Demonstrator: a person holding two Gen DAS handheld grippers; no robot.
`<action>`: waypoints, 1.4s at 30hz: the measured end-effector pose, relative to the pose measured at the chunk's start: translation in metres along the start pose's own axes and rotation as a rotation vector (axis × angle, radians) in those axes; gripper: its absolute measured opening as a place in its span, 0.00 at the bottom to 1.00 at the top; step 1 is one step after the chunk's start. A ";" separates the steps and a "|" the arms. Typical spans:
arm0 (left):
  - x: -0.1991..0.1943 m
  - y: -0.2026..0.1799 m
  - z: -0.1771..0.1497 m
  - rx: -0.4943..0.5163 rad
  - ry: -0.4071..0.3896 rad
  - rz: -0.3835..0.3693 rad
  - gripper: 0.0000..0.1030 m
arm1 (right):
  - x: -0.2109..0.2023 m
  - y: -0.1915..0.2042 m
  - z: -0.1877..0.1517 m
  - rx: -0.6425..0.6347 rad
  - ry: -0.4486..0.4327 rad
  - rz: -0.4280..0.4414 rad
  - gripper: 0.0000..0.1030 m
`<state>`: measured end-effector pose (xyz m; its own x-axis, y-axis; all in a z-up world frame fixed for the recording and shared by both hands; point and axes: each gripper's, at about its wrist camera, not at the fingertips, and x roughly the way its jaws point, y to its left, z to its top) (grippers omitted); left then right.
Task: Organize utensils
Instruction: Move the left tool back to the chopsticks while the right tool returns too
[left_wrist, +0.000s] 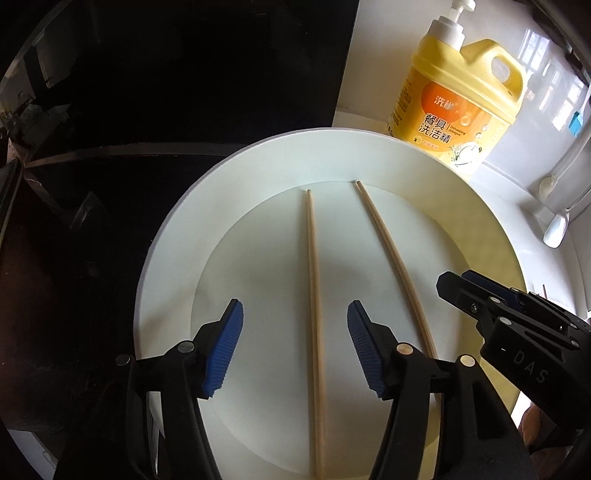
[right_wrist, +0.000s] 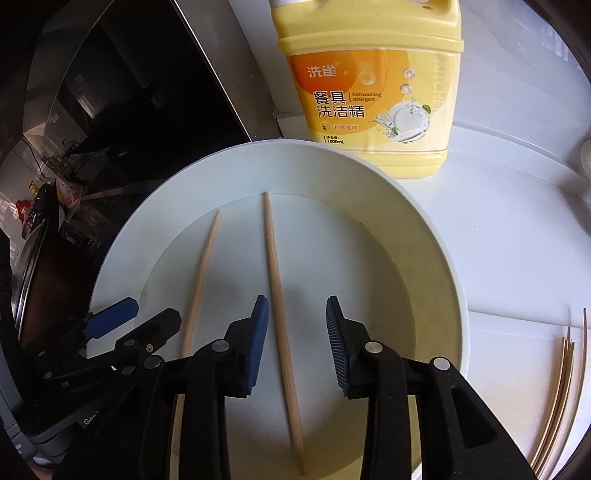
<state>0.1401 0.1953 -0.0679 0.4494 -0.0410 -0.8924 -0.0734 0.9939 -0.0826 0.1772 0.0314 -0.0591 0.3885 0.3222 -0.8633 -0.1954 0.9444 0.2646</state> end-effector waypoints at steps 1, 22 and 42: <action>-0.002 -0.001 0.000 0.002 -0.004 0.002 0.58 | -0.002 -0.001 -0.002 0.001 -0.001 0.000 0.31; -0.050 -0.004 -0.012 0.067 -0.084 0.025 0.93 | -0.065 -0.008 -0.047 0.024 -0.100 -0.078 0.61; -0.077 -0.106 -0.058 0.210 -0.090 -0.056 0.93 | -0.157 -0.111 -0.138 0.163 -0.172 -0.193 0.65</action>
<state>0.0612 0.0875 -0.0161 0.5255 -0.0967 -0.8453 0.1366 0.9902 -0.0284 0.0132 -0.1336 -0.0124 0.5538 0.1294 -0.8225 0.0384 0.9828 0.1805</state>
